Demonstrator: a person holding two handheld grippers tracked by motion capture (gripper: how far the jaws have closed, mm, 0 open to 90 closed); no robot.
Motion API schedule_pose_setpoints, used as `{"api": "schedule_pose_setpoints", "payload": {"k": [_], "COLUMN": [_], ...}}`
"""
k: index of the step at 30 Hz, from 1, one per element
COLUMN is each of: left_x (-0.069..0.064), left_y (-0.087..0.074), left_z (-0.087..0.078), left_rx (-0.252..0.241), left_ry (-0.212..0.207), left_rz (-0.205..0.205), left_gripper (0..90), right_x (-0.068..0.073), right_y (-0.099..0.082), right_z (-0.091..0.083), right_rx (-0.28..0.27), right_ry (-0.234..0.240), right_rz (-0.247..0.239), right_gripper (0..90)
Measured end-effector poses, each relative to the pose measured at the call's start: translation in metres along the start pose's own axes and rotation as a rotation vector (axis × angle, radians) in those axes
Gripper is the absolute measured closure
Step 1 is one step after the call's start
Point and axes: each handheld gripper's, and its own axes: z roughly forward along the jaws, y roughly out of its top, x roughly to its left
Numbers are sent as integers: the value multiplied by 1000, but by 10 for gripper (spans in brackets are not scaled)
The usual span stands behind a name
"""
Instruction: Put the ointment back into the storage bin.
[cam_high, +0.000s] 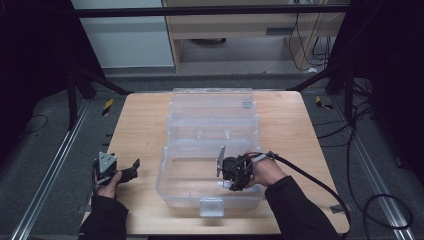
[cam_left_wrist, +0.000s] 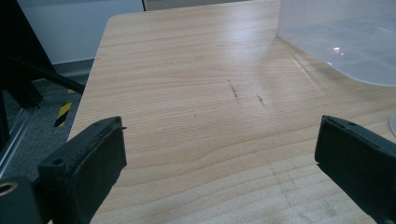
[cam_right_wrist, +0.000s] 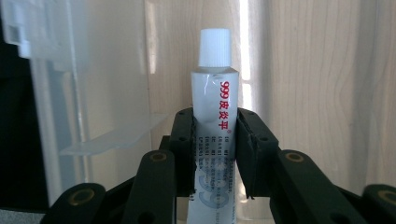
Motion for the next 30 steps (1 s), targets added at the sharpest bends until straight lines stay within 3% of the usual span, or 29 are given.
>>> {"api": "schedule_pose_setpoints", "payload": {"k": [21,30], "left_x": [0,0], "left_y": [0,0], "left_z": [0,0], "left_rx": [-1,-1], "left_ry": [-2,-2], "left_rz": [-2,-3], "left_gripper": [15,15], "right_x": [-3,-6], "right_y": [-1,-1], "right_z": [27,34], "right_rx": [64,77], "right_ry": [13,27], "right_rz": [25,15], "right_gripper": [695,693]}}
